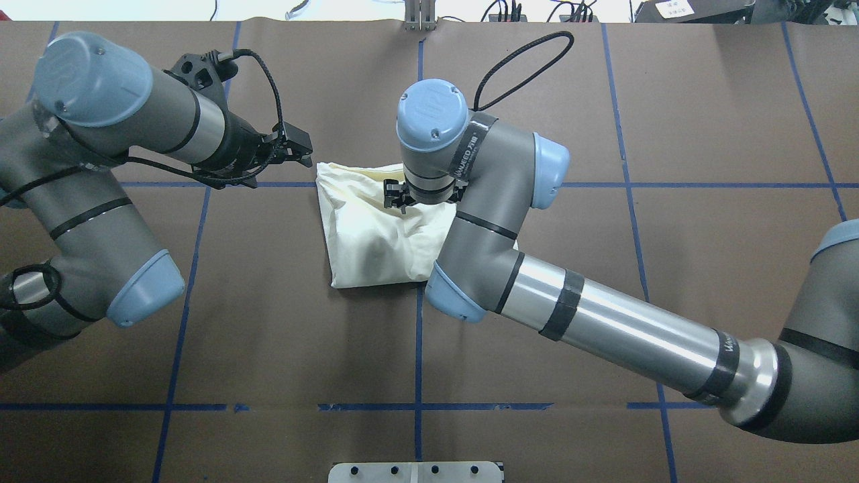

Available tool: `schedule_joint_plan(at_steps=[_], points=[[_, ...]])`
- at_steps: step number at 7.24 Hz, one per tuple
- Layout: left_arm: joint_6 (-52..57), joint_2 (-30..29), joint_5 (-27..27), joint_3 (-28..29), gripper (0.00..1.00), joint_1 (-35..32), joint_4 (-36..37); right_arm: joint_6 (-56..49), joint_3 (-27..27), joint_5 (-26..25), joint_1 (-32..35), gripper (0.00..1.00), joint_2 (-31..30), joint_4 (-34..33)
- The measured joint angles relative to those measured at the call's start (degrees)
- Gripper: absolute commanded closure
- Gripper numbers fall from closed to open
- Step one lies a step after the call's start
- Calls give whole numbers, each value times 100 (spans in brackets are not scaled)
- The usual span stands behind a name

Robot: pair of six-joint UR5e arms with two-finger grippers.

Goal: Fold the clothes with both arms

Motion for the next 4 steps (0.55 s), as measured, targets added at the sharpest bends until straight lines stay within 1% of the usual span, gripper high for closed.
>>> schedule_joint_plan(at_steps=[1,4], points=[[-2,56,-17,-73,0,-3,2,-176,-378,-129,-11,0,180,95],[-3,88,-34,-116,0,-16,3,-407,-1122,-350,23,0,378,678]])
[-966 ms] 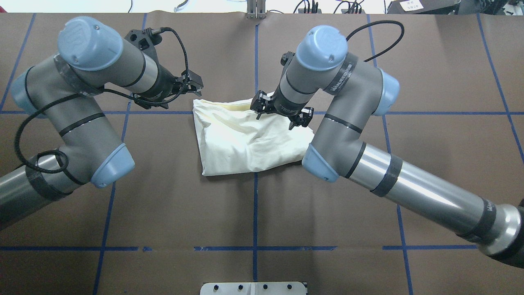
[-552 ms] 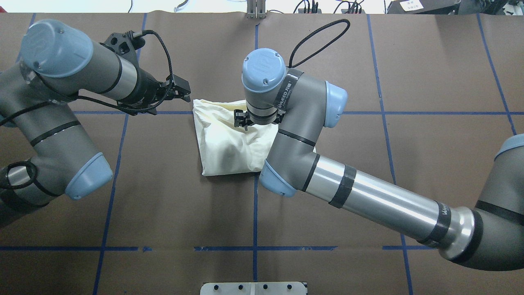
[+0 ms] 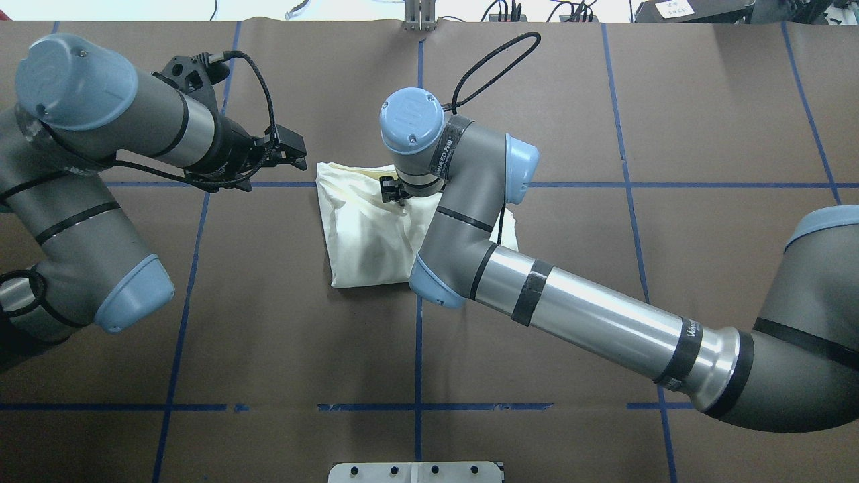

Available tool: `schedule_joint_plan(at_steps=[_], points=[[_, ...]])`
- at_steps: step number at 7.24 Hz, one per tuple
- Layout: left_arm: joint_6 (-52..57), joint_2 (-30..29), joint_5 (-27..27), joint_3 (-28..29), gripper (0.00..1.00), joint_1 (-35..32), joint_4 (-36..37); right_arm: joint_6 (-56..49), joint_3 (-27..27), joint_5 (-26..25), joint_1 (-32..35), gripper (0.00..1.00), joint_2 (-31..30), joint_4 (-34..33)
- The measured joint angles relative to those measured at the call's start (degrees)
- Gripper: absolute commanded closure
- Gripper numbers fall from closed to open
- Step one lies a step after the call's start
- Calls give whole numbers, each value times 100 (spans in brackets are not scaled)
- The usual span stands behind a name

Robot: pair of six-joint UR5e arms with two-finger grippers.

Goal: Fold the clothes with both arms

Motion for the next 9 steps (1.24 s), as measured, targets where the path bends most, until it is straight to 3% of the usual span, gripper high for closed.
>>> schedule_joint_plan(at_steps=[3,6,8,9], points=[[0,-2,-1,1,0,-28,0,-30,-889,-241,253,0,342,756],[-45,-9,-1,16,0,-8,-17,-60,-1163,-289,568,0,492,1046],[-524,-27,-2,87,0,144,-335,-283,-1093,89,832,0,490,1033],[-952,-11,21,259,0,338,-906,-435,-958,492,1041,0,430,934]])
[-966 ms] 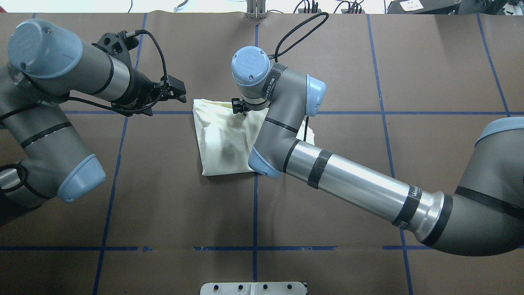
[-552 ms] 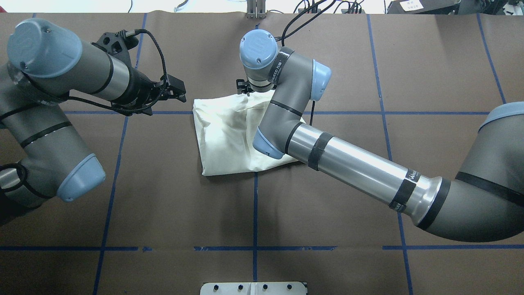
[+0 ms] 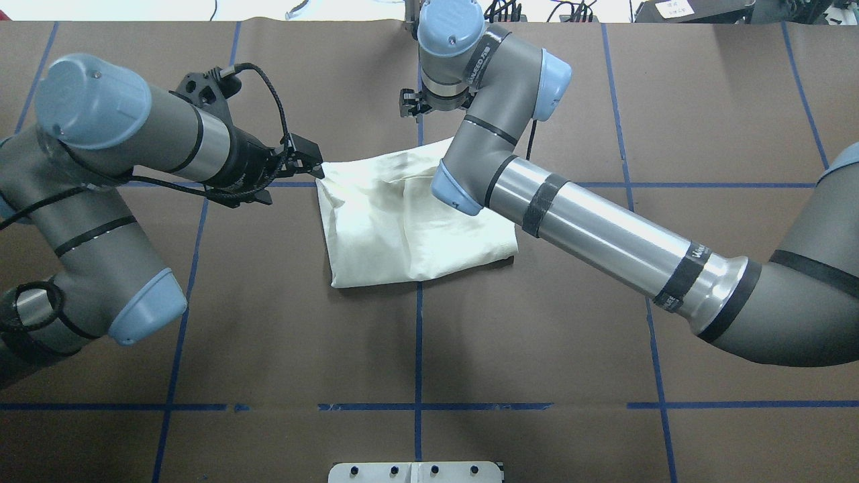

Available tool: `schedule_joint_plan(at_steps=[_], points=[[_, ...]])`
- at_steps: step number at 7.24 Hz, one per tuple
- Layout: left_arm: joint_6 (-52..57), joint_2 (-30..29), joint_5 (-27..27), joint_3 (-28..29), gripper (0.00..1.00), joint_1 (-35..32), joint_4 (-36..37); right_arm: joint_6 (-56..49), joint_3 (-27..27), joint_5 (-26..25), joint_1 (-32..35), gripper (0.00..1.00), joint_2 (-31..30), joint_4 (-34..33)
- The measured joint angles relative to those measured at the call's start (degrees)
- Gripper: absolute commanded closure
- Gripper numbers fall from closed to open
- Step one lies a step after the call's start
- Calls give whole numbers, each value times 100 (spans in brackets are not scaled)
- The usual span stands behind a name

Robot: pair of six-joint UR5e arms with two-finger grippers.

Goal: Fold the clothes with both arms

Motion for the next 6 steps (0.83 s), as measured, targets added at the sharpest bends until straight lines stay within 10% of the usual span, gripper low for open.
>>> schedule_joint_plan(at_steps=[2,3,4,5,6], points=[[-910,1,164,843,0,238,-1925,-477,556,646,420,0,-235,-631],[-1400,-44,222,1143,28,367,-2686,-734,873,887,622,0,-415,-934],[-1780,-144,326,1258,77,535,-2992,-930,1062,1054,778,0,-575,-1064],[-1951,-229,528,1330,100,698,-3077,-1063,1138,1125,866,0,-668,-1108],[-1986,-260,684,1419,100,797,-3099,-1123,1166,1149,905,0,-712,-1118]])
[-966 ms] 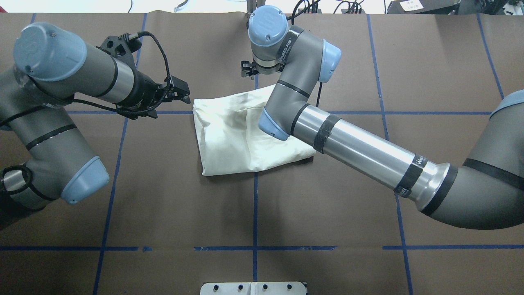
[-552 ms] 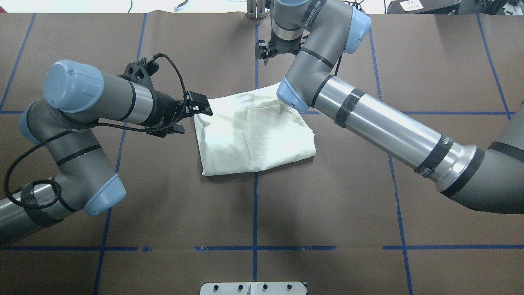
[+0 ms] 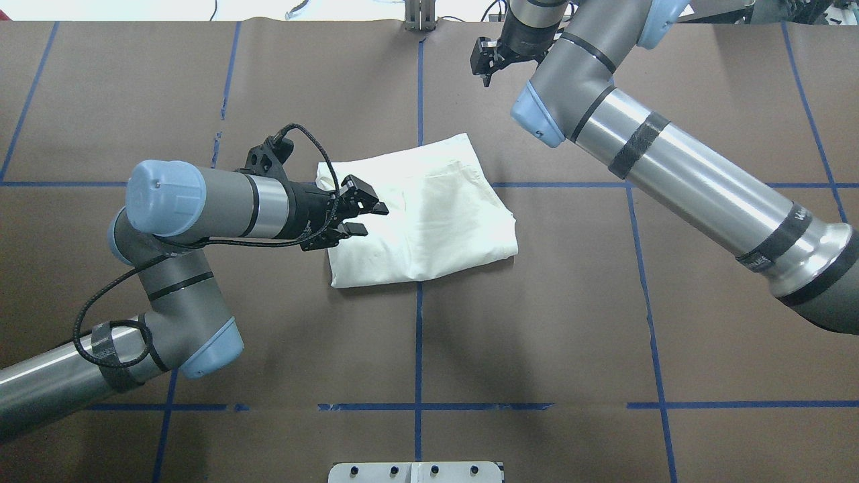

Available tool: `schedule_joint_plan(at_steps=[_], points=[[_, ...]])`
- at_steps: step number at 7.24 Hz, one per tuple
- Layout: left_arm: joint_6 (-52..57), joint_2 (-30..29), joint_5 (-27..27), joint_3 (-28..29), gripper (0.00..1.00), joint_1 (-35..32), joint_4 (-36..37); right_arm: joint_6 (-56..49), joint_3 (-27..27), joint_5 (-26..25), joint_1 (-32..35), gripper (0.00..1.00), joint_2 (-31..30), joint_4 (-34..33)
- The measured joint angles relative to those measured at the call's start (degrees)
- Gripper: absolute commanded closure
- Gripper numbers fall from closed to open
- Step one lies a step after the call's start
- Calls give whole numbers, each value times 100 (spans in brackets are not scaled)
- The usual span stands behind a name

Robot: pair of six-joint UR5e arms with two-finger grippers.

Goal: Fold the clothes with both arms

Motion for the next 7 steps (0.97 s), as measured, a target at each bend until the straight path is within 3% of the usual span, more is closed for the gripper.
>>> schedule_joint_plan(at_steps=[7], points=[[473,9,392,232,100,266,939,-28,11,-4,2,0,-65,-1]])
